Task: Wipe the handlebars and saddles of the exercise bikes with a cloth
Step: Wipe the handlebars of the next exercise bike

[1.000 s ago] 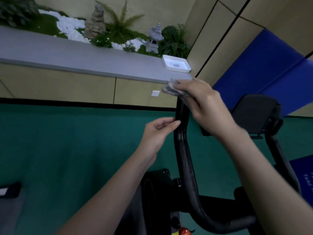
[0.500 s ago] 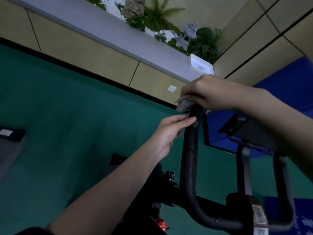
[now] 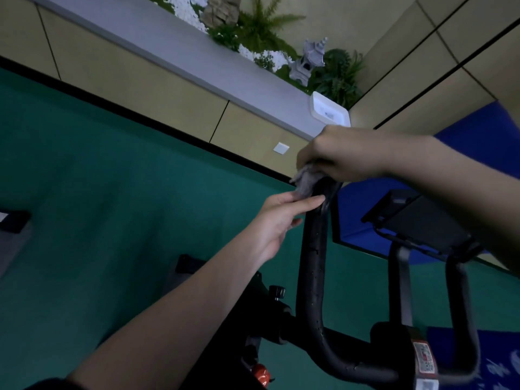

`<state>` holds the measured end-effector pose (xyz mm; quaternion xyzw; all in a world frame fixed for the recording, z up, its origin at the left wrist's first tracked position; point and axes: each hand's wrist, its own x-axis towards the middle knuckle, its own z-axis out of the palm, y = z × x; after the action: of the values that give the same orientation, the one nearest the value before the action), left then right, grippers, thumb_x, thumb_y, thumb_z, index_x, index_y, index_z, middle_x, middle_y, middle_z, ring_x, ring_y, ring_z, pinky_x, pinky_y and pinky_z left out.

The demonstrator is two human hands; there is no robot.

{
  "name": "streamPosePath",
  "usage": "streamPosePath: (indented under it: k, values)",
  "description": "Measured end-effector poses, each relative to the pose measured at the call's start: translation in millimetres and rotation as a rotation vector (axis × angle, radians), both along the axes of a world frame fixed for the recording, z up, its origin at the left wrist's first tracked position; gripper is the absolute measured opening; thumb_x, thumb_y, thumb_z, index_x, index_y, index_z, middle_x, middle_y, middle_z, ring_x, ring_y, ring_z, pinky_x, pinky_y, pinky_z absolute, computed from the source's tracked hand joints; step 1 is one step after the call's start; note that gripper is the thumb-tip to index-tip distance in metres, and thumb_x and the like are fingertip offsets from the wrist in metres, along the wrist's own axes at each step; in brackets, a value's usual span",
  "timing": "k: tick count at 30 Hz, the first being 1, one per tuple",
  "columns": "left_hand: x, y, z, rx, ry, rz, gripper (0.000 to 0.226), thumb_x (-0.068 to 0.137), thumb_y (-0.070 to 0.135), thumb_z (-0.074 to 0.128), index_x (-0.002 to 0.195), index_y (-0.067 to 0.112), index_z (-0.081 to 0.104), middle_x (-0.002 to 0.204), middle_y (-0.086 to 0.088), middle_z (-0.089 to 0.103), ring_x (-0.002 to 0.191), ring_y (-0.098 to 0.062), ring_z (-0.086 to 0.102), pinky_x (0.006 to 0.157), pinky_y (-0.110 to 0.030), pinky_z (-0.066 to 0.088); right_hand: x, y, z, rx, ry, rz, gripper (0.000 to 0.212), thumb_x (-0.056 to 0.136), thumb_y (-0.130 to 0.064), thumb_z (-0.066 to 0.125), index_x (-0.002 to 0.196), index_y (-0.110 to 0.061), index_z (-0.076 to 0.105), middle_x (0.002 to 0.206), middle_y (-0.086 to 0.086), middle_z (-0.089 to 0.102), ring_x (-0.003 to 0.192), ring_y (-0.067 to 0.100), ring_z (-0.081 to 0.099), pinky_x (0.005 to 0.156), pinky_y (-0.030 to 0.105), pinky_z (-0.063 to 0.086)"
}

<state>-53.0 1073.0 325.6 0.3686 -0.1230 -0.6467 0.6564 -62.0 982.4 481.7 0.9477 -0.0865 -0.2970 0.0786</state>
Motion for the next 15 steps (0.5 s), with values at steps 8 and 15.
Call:
streamPosePath:
  k: [8, 15]
  values:
    - [5, 1, 1, -0.012, -0.084, -0.014, 0.027, 0.077, 0.022, 0.076, 0.102, 0.012, 0.073, 0.102, -0.005, 0.072, 0.106, -0.023, 0.063, 0.104, -0.043, 0.039, -16, -2, -1, -0.071, -0.243, -0.072, 0.026, 0.088, -0.003, 0.051, 0.109, -0.007, 0.065, 0.099, 0.018, 0.068, 0.093, 0.033, 0.061, 0.081, 0.044, 0.048]
    - [24, 4, 4, -0.066, -0.408, -0.088, 0.019, 0.092, 0.031, 0.06, 0.106, 0.023, 0.069, 0.102, 0.006, 0.072, 0.095, -0.007, 0.065, 0.08, -0.021, 0.048, -73, 45, -33, 0.003, -1.15, -0.428, 0.021, 0.089, 0.003, 0.056, 0.106, -0.003, 0.067, 0.097, 0.006, 0.069, 0.087, 0.016, 0.063, 0.074, 0.015, 0.042]
